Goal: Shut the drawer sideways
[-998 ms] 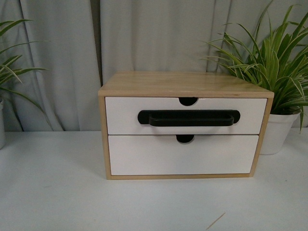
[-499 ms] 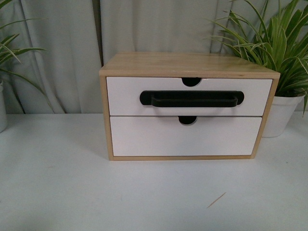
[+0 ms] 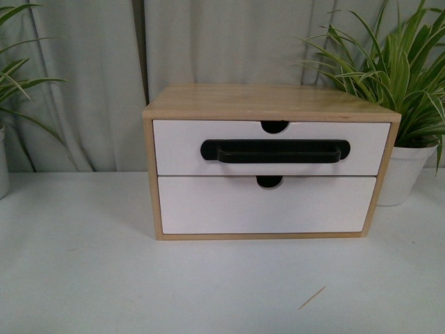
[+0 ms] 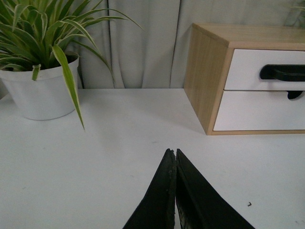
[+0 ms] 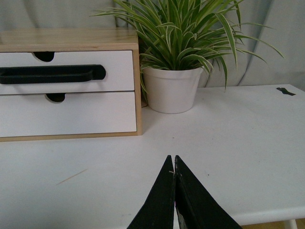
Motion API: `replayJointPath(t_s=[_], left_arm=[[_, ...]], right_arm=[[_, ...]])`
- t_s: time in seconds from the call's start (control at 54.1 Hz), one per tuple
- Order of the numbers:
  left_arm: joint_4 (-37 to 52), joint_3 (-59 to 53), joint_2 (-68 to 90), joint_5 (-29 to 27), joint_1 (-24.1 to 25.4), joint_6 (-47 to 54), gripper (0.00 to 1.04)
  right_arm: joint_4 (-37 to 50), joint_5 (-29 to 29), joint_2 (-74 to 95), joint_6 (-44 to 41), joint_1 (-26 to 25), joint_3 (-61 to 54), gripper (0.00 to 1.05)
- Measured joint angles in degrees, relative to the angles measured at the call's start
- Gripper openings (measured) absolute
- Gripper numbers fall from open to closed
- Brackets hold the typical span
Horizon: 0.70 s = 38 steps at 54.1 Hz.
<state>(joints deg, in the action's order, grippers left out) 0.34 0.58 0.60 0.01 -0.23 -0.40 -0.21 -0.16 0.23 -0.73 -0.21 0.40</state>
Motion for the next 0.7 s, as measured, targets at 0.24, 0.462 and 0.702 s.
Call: replayJointPath(t_s=[0.24,0.462,0.702], left_arm=[[-0.2,0.0,-0.3,-0.1,0.1,0.0,0.04],[-0.2,0.0,-0.3,-0.1,0.1,0.0,0.24],[-0.2,0.0,-0.3,-0.1,0.1,0.0,0.64]], right_arm=[[0.0,0.0,0.0,0.0,0.0,0.0,0.01],[0.0,0.0,0.0,0.0,0.0,0.0,0.19],[0.0,0.0,0.0,0.0,0.0,0.0,0.6]])
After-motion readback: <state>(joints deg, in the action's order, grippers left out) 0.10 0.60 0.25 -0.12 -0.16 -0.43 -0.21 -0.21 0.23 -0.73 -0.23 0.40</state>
